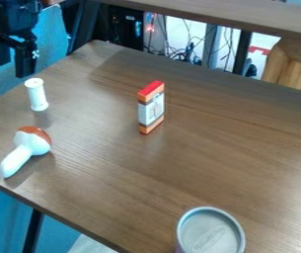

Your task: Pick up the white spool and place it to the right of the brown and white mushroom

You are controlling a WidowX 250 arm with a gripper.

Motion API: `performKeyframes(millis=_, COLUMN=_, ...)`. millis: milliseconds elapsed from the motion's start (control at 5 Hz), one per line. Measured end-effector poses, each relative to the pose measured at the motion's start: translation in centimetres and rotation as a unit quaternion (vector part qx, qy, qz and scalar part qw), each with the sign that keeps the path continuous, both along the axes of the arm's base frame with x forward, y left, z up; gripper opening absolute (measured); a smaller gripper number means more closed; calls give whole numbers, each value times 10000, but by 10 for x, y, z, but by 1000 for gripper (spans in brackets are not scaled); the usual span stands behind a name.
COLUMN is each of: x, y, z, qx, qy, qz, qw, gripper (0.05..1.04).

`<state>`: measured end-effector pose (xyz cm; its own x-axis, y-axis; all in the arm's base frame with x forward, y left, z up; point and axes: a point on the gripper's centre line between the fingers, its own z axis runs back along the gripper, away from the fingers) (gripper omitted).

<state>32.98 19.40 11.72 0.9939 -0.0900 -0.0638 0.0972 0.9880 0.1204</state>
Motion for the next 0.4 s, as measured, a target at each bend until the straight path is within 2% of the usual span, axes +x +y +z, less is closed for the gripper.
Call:
performKeyframes(millis=200, x=-2, y=-2, z=-17, qx=-125, qy=211, qz=5, qw=9997, gripper=1001)
performKeyframes(millis=400, x=7, y=-2, z=-20, qx=-293, qy=214, qz=-36, qw=9993, gripper=1001)
